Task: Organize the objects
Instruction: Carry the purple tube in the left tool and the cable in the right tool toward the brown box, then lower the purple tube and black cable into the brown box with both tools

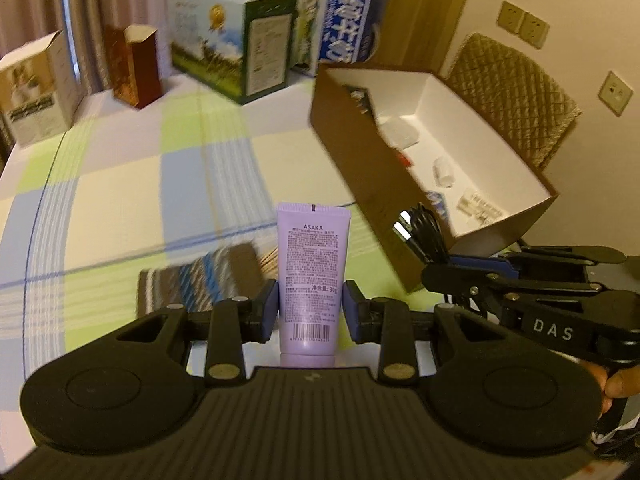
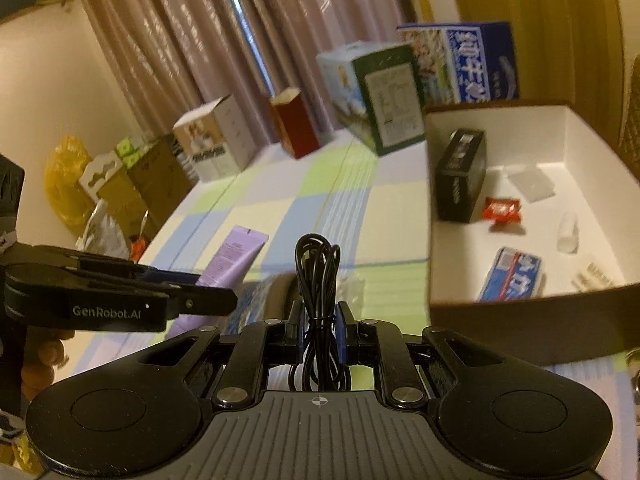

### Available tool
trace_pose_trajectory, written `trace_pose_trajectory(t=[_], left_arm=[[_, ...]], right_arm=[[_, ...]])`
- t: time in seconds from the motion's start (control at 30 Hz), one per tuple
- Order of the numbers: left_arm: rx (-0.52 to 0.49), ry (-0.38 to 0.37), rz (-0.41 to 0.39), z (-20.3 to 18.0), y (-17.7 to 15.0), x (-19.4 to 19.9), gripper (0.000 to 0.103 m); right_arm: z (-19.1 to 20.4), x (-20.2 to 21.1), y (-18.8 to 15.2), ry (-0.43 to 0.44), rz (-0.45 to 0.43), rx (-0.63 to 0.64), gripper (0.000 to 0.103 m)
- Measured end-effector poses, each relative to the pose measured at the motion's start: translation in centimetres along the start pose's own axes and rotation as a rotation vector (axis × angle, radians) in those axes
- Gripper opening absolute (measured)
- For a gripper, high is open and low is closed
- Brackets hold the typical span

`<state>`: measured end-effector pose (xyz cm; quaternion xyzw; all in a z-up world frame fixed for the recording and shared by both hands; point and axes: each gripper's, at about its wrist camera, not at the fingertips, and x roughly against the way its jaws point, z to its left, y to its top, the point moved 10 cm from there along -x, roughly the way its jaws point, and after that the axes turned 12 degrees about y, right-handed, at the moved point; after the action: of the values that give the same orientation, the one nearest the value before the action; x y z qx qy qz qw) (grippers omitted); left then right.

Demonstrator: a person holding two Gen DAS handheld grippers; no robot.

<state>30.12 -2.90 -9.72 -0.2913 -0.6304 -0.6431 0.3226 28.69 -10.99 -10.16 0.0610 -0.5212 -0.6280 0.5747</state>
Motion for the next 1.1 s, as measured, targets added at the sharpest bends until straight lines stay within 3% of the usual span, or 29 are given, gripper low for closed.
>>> trace_pose_trajectory(t=[0.67,0.87,1.1], left_arm=[[-0.102,-0.147,-0.120,-13.0,9.9,-1.5,0.029],[-0.102,-0.152,-0.115,-15.8,12.3,-3.6,0.029],[-0.062,-0.099,-0.066,-17.0,13.8,-7.7,0.029]], right_arm=[[-11.3,8.2,7.8,-0.130,-0.181,-0.099,0.012],[-15.0,8.0,9.0,-0.131,-0.177,-0.151,0.012],[-18.8,6.3,9.3,-0.115,-0.151,-0.220,0.012]])
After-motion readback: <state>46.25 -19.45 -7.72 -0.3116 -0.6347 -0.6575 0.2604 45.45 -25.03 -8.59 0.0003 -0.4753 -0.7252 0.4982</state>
